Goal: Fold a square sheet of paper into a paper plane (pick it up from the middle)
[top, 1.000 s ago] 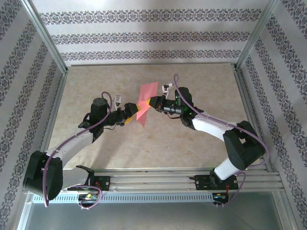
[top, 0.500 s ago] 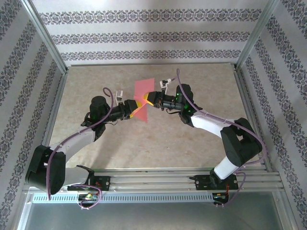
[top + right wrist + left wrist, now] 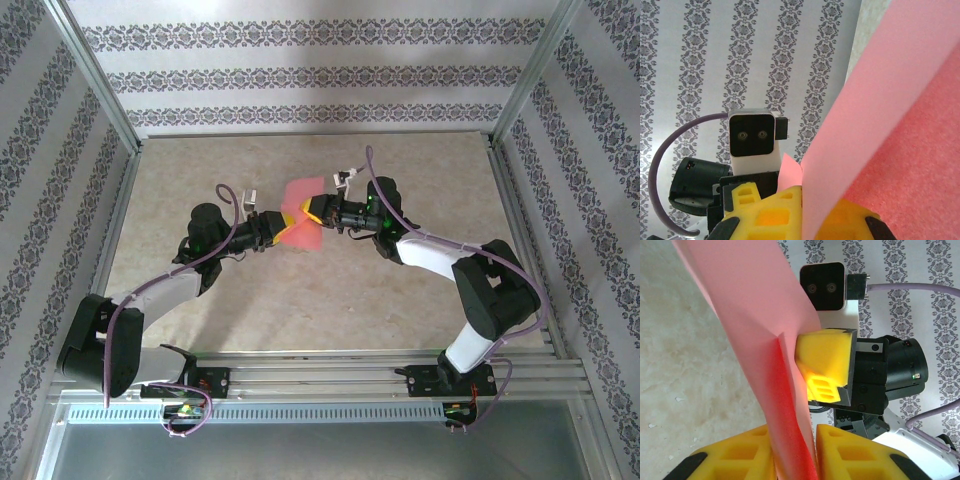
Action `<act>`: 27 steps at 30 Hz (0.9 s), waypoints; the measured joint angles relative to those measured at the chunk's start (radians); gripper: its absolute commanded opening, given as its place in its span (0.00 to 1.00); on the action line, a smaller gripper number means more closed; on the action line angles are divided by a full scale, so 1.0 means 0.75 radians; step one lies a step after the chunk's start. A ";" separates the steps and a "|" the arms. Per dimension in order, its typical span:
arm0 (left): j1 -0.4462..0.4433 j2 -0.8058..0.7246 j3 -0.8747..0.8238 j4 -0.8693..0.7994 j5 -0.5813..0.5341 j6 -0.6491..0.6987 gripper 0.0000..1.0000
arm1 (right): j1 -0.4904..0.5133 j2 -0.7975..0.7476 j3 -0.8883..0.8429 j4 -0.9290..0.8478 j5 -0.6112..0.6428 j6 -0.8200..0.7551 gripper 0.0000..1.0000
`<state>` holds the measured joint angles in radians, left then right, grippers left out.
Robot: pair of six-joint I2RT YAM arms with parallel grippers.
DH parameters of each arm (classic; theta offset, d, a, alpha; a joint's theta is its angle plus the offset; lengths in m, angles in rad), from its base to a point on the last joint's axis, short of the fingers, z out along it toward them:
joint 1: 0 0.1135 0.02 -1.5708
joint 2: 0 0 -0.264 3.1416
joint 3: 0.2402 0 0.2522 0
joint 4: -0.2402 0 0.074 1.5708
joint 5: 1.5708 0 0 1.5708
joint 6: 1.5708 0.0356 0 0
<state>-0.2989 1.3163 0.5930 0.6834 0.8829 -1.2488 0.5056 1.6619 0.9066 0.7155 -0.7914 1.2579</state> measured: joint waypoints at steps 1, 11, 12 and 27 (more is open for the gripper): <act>0.000 0.000 0.000 -0.004 0.000 0.005 0.23 | 0.000 0.000 -0.001 0.001 -0.003 -0.001 0.07; 0.000 0.010 0.000 -0.037 0.006 0.024 0.18 | 0.000 0.022 -0.001 0.001 -0.036 -0.045 0.08; 0.000 0.012 0.000 -0.040 0.006 0.024 0.17 | 0.000 0.025 -0.002 0.000 -0.039 -0.047 0.08; 0.010 0.017 0.003 -0.193 0.007 0.126 0.07 | -0.082 0.008 -0.087 -0.063 -0.031 -0.107 0.44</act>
<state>-0.2913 1.3289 0.5953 0.5385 0.8879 -1.1545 0.4442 1.6680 0.8410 0.6685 -0.8146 1.1774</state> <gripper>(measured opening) 0.071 0.400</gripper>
